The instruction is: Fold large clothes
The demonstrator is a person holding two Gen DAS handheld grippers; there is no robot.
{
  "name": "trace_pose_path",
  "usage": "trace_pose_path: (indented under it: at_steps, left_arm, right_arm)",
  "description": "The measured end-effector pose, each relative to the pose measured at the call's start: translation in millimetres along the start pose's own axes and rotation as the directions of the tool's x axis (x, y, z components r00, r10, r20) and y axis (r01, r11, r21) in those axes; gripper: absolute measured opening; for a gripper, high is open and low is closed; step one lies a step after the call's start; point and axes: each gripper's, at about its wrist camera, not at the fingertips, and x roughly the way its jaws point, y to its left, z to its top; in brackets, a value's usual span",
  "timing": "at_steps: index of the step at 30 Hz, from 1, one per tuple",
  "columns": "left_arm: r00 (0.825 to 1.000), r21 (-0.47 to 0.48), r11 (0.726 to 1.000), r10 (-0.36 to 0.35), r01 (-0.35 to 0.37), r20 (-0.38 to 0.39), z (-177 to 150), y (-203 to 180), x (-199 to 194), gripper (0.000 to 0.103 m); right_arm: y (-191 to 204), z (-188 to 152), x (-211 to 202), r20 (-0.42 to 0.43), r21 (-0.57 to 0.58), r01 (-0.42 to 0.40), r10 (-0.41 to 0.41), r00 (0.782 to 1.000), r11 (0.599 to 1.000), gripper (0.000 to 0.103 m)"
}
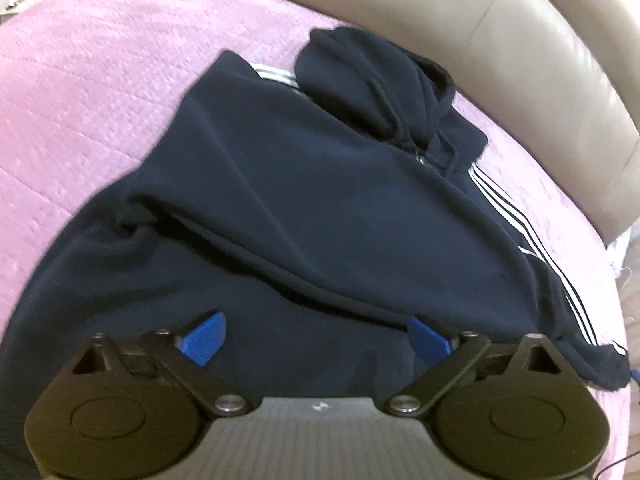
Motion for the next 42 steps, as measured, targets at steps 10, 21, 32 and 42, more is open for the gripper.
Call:
trace_pose_path:
  at_steps: [10, 21, 32, 42]
  left_arm:
    - [1.000, 0.019, 1.000, 0.007, -0.007, 0.017, 0.2, -11.6, 3.4, 0.093]
    - [0.998, 0.031, 0.998, 0.045, -0.046, 0.035, -5.0, 0.4, -6.0, 0.091]
    - [0.999, -0.012, 1.000, -0.016, 0.016, 0.034, -2.0, -3.9, -12.8, 0.091]
    - [0.995, -0.047, 0.998, -0.045, 0.050, 0.084, 4.8, 6.8, -38.4, 0.091]
  right_arm:
    - [-58.7, 8.3, 51.7, 0.109, 0.042, 0.081, -0.085, 0.990, 0.996, 0.078]
    - [-48.1, -9.7, -12.6, 0.374, 0.006, -0.051, 0.045, 0.926, 0.999, 0.009]
    - [-24.5, 6.3, -36.1, 0.425, 0.054, -0.202, 0.160, 0.891, 0.978, 0.009]
    - [138.3, -17.9, -117.8, 0.432, -0.262, -0.619, 0.664, 0.610, 0.740, 0.009]
